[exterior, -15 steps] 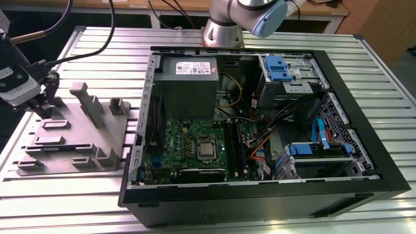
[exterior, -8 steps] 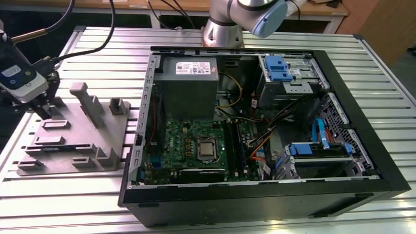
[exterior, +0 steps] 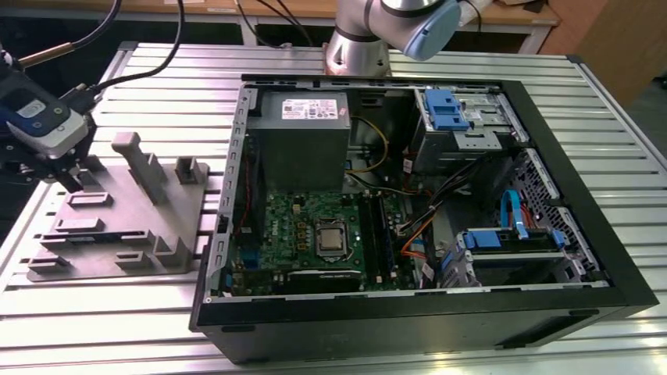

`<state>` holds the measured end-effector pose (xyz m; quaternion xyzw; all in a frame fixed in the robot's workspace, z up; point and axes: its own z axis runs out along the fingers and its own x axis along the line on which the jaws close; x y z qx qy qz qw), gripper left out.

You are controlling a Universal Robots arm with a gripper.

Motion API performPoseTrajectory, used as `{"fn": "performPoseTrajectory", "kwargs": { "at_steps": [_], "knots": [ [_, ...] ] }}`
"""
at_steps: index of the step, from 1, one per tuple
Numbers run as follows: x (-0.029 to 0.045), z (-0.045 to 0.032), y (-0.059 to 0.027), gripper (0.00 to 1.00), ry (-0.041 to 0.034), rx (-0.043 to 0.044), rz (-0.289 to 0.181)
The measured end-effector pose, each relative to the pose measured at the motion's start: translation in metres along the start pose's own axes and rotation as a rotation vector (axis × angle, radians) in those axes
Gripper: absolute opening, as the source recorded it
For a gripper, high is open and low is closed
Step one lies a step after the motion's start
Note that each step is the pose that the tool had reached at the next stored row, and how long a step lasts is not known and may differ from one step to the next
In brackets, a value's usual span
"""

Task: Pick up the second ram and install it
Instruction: 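Pick up the second ram and move it above second insertion slot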

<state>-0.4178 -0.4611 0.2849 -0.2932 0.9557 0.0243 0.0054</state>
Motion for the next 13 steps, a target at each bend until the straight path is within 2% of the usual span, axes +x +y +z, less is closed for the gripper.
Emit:
{"fn": "performPoseTrajectory", "kwargs": {
  "at_steps": [13],
  "knots": [
    [0.0001,0.0025,-0.0001,0.1,0.0102,-0.0058,-0.235]
  ]
}}
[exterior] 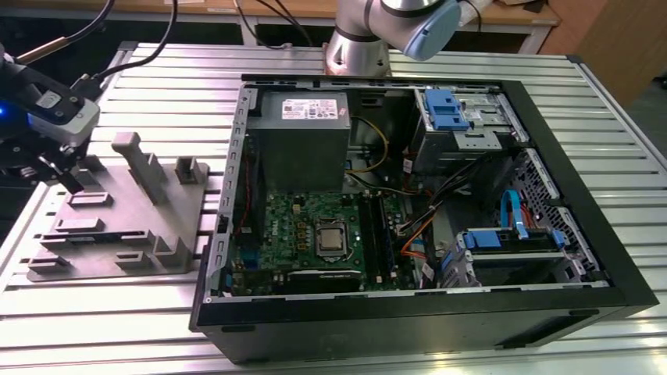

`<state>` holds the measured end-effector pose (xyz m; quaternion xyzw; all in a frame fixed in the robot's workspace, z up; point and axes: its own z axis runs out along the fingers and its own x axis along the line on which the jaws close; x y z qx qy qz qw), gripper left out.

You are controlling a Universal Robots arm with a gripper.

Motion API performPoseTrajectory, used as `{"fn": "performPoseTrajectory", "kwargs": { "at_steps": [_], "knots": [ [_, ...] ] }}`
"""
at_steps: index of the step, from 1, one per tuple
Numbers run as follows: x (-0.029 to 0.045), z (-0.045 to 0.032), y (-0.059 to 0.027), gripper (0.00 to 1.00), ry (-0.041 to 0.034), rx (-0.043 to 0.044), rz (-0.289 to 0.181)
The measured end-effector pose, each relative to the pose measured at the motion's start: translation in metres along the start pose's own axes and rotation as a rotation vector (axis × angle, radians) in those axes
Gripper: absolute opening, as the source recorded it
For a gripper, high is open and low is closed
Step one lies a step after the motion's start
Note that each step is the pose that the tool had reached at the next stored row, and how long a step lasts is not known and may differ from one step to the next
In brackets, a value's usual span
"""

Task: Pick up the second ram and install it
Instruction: 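Pick up the second ram and move it above second insertion slot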

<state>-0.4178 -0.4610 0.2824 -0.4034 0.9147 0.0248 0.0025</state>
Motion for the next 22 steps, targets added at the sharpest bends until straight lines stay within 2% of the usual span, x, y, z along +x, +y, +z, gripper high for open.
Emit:
{"fn": "performPoseTrajectory", "kwargs": {
  "at_steps": [22],
  "knots": [
    [0.0001,0.0049,-0.0003,0.1,0.0174,-0.0099,-0.401]
  ]
}}
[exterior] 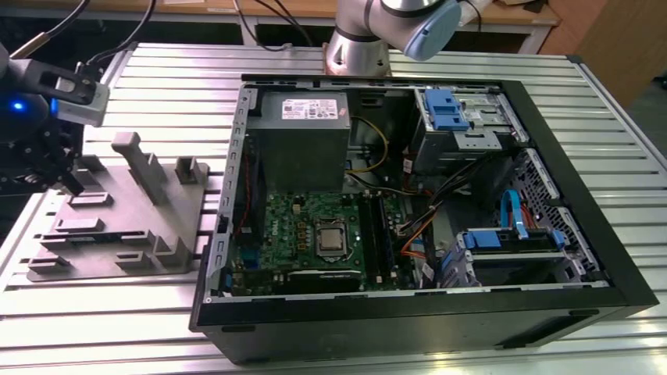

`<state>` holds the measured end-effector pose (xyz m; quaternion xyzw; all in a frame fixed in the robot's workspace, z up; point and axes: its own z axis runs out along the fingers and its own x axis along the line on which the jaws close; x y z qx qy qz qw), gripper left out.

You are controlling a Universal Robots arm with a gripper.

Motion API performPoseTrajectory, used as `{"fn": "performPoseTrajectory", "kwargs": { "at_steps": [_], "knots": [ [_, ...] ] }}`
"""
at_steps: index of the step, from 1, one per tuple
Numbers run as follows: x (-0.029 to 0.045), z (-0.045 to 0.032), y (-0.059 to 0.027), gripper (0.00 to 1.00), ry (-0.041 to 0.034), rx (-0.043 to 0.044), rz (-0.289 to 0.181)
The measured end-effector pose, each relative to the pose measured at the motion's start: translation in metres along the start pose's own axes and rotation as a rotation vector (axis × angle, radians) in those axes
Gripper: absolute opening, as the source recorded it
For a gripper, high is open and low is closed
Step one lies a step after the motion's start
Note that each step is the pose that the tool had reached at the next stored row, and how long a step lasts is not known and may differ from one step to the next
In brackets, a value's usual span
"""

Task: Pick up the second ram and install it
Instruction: 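Pick up the second ram and move it above second insertion slot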

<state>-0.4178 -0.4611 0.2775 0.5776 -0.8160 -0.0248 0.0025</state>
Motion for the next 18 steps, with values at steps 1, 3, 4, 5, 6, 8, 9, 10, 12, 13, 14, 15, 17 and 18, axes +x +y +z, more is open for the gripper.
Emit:
{"fn": "performPoseTrajectory", "kwargs": {
  "at_steps": [1,3,4,5,6,8,9,10,12,13,14,15,17,18],
  "knots": [
    [0.0,0.0003,0.0,0.1,0.0008,-0.0004,-0.018],
    [0.0,0.0008,0.0,0.1,0.0024,-0.0013,-0.054],
    [0.0,0.0011,-0.0001,0.1,0.0031,-0.0017,-0.072],
    [0.0001,0.0014,-0.0001,0.1,0.0039,-0.0022,-0.09],
    [0.0001,0.0018,-0.0001,0.1,0.0047,-0.0026,-0.108],
    [0.0001,0.0026,-0.0001,0.1,0.0064,-0.0036,-0.145],
    [0.0001,0.003,-0.0002,0.1,0.0071,-0.004,-0.163],
    [0.0001,0.0034,-0.0002,0.1,0.0079,-0.0044,-0.181],
    [0.0001,0.0045,-0.0002,0.1,0.0094,-0.0053,-0.217],
    [0.0001,0.0052,-0.0002,0.1,0.0101,-0.0057,-0.235],
    [0.0002,0.0059,-0.0002,0.1,0.011,-0.0062,-0.254],
    [0.0002,0.0065,-0.0003,0.1,0.0119,-0.0067,-0.273],
    [0.0002,0.0079,-0.0003,0.1,0.0134,-0.0076,-0.309],
    [0.0002,0.0085,-0.0004,0.1,0.0141,-0.008,-0.324]
  ]
}}
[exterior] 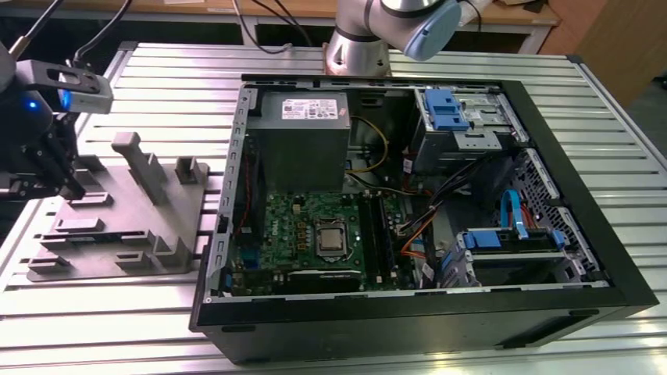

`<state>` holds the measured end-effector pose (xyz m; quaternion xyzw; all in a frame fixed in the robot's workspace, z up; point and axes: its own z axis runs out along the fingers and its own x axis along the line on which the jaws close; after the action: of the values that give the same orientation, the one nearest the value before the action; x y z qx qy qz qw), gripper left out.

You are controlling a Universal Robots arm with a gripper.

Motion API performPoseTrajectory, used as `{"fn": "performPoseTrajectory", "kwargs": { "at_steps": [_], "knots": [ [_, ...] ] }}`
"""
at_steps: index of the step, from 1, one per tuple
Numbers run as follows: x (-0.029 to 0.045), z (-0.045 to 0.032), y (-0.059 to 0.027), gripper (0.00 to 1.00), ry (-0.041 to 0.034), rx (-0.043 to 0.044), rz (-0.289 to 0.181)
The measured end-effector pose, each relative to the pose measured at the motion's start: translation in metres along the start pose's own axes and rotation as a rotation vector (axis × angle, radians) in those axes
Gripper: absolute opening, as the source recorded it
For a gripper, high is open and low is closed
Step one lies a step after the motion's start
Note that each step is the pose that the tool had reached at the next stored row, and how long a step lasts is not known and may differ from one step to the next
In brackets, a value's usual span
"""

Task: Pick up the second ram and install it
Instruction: 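Pick up the second ram and move it above second insertion slot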

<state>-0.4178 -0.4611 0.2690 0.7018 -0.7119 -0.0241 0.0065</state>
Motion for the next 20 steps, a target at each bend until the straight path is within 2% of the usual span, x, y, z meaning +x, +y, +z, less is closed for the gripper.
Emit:
{"fn": "performPoseTrajectory", "kwargs": {
  "at_steps": [3,9,13,20],
  "knots": [
    [0.0001,0.0013,-0.0001,0.1,0.001,-0.0007,-0.031],
    [0.0,0.0015,-0.0001,0.1,0.0008,-0.0007,-0.031],
    [0.0008,0.0057,-0.0001,0.1,0.0009,0.0009,-0.032],
    [0.0066,0.0134,-0.0005,0.1,0.001,0.0012,-0.035]
  ]
}}
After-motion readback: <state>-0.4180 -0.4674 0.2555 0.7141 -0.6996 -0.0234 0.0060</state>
